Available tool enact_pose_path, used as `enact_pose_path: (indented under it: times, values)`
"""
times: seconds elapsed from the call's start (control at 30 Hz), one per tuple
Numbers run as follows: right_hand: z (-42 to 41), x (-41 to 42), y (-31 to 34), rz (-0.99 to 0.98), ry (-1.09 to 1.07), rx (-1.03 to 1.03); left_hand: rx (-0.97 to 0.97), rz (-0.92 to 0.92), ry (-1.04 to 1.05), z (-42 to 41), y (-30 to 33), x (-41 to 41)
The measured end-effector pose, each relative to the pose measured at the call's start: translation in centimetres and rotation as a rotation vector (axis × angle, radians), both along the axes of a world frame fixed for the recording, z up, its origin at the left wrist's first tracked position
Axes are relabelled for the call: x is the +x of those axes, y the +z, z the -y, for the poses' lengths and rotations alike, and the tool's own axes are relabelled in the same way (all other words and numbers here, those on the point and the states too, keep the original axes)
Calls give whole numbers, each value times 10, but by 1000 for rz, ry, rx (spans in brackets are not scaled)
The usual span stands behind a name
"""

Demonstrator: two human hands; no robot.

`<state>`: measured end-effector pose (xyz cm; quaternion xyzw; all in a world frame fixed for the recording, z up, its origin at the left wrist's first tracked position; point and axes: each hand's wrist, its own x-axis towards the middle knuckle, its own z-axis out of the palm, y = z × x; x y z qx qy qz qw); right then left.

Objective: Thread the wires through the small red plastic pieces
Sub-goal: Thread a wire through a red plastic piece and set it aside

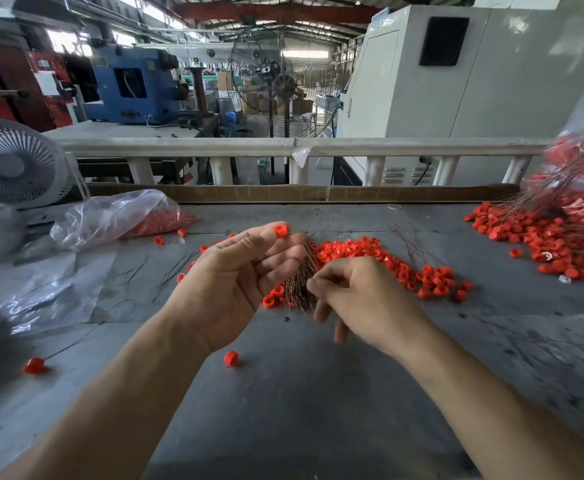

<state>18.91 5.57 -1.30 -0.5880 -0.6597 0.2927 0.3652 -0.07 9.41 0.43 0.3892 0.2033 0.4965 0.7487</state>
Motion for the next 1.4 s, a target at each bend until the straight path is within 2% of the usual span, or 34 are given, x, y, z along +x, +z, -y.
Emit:
enact_pose_path:
  times: [0.23, 0.33, 0.47, 0.63, 0.93, 1.17, 1.4]
  values:
    - [-20, 35, -3, 286, -436, 155, -108, -21, -10, -3, -3, -2]
    - [-25, 51, -8, 382, -521, 118, -150, -39, -2, -5, -7, -2]
    - [-28, 55, -17, 393, -453, 66, -125, -89, 18, -6, -11, 0]
    - [-29, 36, -23, 379, -317, 168, -55, -150, 58, -4, -12, 4]
    - [-32, 26, -23, 561, -250, 196, -34, -218, 52, 2, -10, 7]
    - [-33, 27, -22, 471, -288, 201, -19, -252, 39, 3, -10, 8]
    - [-33, 28, -17, 175, -378, 246, -6, -278, 31, 4, -10, 10]
